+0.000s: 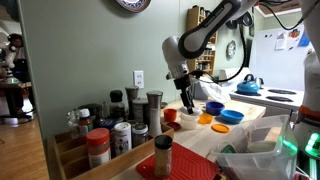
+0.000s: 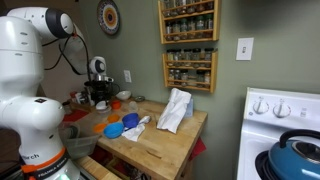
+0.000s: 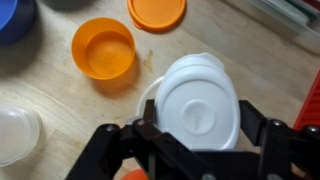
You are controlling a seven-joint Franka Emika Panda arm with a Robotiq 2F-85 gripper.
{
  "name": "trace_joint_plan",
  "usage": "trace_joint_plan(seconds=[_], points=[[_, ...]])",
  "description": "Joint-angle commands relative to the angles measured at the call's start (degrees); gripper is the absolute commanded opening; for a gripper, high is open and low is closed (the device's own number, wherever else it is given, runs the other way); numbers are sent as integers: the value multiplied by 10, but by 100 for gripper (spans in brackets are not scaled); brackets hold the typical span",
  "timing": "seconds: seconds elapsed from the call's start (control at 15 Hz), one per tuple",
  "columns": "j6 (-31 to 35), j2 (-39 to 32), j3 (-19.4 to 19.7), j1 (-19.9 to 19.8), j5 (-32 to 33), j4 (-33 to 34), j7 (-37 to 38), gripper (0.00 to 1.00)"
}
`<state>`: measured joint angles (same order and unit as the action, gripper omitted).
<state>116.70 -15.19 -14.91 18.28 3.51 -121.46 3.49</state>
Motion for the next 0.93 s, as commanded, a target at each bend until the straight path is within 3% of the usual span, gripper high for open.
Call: trace_joint_plan(seconds=[0.0,0.2,0.87], points=[[-18,-10,-2,1,3,12,-5,92],[-18,-10,-1,1,5,11,-3,100],[-14,-5,-2,0,1,8,-4,100]])
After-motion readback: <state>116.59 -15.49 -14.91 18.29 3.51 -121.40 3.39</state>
